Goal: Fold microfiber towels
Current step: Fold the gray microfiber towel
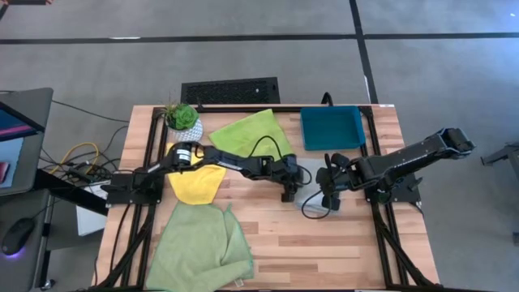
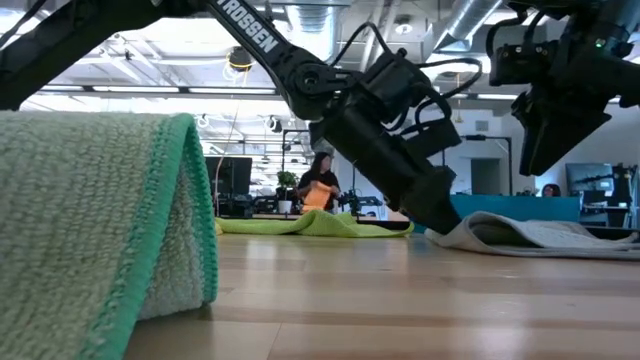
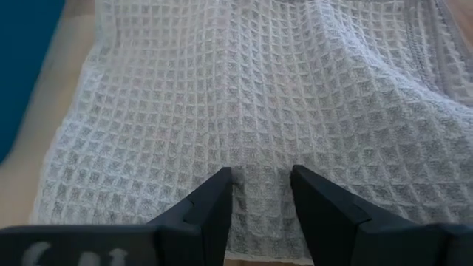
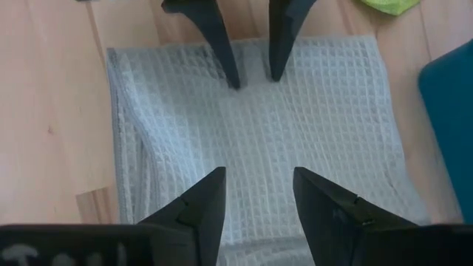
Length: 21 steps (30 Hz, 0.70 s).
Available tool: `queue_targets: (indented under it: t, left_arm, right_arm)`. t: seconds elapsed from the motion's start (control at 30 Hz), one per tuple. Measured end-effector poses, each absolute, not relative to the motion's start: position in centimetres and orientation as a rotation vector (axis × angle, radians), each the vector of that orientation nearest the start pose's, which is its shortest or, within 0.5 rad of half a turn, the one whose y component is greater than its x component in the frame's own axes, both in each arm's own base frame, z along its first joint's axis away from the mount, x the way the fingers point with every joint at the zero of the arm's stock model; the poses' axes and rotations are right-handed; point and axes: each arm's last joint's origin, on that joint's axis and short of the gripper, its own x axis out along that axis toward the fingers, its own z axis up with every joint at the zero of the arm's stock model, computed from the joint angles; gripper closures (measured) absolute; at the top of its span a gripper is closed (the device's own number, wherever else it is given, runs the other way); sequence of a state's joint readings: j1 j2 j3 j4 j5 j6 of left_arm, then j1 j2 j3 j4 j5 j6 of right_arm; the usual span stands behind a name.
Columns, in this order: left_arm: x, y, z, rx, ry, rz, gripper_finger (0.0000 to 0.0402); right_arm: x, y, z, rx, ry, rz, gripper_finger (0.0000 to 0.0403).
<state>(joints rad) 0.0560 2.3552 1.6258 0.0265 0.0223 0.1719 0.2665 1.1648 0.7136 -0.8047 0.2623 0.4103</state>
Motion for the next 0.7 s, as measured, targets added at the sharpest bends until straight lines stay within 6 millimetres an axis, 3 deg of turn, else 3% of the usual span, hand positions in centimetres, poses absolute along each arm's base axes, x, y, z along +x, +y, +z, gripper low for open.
queue_targets:
  t: [0.13, 0.27, 0.47, 0.7]
  left_arm:
    - [49.9, 2.7, 13.1, 0.058, 0.680, 0.001, 0.0264]
    - [49.6, 2.1, 15.0, 0.155, 0.678, -0.038, 0.0264]
    - [48.8, 1.4, 14.2, 0.359, 0.796, -0.124, 0.0264]
    - [48.3, 1.1, 13.8, 0.479, 0.850, -0.194, 0.0264]
  right_arm:
    - [18.7, 4.3, 20.2, 0.031, 1.181, -0.242, 0.0221]
    - [18.7, 4.3, 20.2, 0.031, 1.181, -0.242, 0.0221]
    - [18.7, 4.4, 20.2, 0.029, 1.183, -0.241, 0.0221]
    - [18.7, 4.4, 20.2, 0.029, 1.183, -0.241, 0.0221]
